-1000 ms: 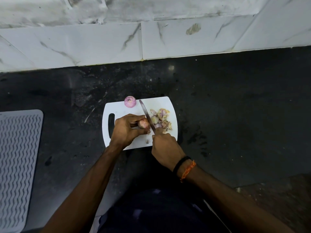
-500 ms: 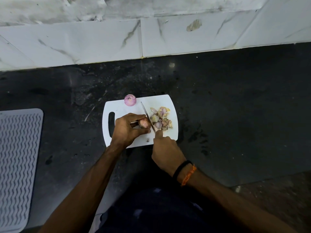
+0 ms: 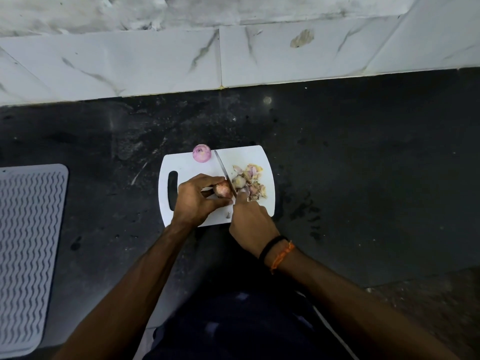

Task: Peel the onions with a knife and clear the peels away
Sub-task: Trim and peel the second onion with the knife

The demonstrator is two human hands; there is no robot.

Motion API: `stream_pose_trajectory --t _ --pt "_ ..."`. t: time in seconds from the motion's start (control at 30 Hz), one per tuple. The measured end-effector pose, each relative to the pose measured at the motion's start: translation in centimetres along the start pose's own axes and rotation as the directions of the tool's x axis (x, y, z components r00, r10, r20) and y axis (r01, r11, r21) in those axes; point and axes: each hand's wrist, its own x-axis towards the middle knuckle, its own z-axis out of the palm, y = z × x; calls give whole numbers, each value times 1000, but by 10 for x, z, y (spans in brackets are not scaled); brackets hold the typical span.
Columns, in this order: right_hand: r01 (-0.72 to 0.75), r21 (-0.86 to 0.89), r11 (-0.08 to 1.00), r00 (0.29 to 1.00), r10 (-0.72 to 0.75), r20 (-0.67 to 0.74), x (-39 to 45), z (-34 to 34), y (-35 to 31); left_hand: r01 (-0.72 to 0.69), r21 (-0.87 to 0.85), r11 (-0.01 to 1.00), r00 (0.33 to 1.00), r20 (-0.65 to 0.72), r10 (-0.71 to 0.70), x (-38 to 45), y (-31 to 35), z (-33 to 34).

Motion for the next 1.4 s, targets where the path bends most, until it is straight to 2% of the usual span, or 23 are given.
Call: stream_pose_trajectory --t 0.23,0.43,0.67,0.8,0.97,1.03,1.1,1.2,1.3,1.4 --pt "23 -53 998 1000 -23 2 -13 -8 -1 -46 59 997 999 10 46 -3 3 2" --pt "4 38 999 1000 -5 22 1 -9 0 -173 182 968 985 8 174 -8 9 6" --pt "-15 18 1000 999 15 43 -22 0 10 -206 266 942 977 5 212 -20 7 14" --pt "-22 63 998 999 20 29 -11 -4 4 -227 344 911 970 1 241 -21 5 20" --pt "-17 89 996 1000 16 13 -13 -1 0 -218 393 893 961 -75 267 -18 4 23" --pt "-19 105 994 1000 18 4 -13 1 -2 -145 378 914 976 -99 196 -14 4 22" --pt "-7 85 996 1000 7 -7 -10 2 -1 -114 305 946 989 -56 137 -17 1 18" --pt "0 62 998 1000 1 -8 -11 2 1 -145 144 979 989 -21 149 -21 5 4" --pt "-11 45 999 1000 11 9 -13 3 1 -161 75 984 987 10 161 -11 8 -7" --pt "0 37 999 1000 -1 15 -12 4 1 -28 -12 1000 998 52 29 0 10 -14"
